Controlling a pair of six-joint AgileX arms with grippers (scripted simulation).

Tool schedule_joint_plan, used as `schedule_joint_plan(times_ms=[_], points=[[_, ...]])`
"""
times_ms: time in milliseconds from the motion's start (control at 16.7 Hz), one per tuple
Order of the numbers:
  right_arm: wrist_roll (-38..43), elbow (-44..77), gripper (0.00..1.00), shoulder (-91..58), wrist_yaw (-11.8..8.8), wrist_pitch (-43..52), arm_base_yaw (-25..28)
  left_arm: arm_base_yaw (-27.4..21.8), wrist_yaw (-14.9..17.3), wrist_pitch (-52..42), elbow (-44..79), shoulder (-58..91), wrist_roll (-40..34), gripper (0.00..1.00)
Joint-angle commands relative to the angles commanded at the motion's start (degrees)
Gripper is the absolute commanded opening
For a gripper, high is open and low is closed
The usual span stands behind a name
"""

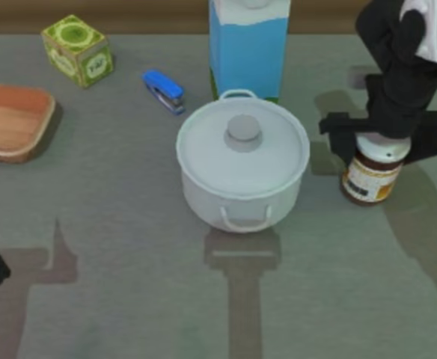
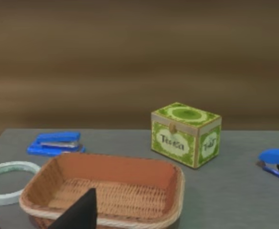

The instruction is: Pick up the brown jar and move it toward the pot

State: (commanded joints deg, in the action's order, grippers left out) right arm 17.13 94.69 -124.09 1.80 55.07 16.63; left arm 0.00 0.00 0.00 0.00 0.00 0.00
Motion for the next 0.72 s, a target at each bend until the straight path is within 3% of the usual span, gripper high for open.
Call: schedule_joint_plan(times_ms=[360,720], points=[[0.0,0.0,0.98,0.0,0.0,0.0,0.0,0.0,0.0,0.0,0.0,0.0,0.0,1.0],[0.0,0.0,1.0,0.0,0.0,0.0,0.0,0.0,0.0,0.0,0.0,0.0,0.0,1.0]])
